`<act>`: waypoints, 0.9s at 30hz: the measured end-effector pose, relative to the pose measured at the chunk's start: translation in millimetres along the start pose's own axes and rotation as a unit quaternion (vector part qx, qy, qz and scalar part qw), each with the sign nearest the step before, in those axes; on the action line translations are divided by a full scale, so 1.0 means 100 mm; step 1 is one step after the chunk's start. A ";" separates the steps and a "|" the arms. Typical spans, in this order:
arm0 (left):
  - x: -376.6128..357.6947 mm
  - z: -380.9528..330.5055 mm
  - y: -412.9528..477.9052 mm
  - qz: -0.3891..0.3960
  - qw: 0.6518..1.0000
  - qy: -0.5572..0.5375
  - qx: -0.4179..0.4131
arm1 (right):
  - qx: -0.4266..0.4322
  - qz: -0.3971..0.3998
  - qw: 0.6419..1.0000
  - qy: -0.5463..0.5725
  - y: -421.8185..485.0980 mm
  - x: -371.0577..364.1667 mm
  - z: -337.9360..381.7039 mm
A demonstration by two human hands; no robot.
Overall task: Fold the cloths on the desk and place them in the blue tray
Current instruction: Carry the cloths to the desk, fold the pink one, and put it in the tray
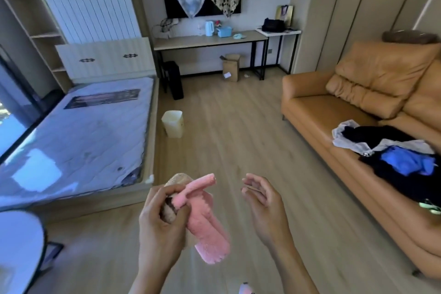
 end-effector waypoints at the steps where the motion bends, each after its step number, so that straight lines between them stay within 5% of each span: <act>1: -0.09 0.03 0.21 0.002 1.000 0.004 0.002 | -0.003 0.002 1.000 0.004 0.24 0.08 -0.01; 27: -1.77 0.92 6.26 -0.012 0.998 -0.068 -0.002 | 0.026 -0.015 0.997 -0.072 6.29 1.40 0.17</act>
Point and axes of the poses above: each hand's wrist, its own y-axis towards the middle knuckle, its own x-axis out of the back of the hand, z = x × y, the point moved 3 cm from there along y, towards the middle knuckle, and after that the axes turned 13 degrees about z, right-handed, at the moved point
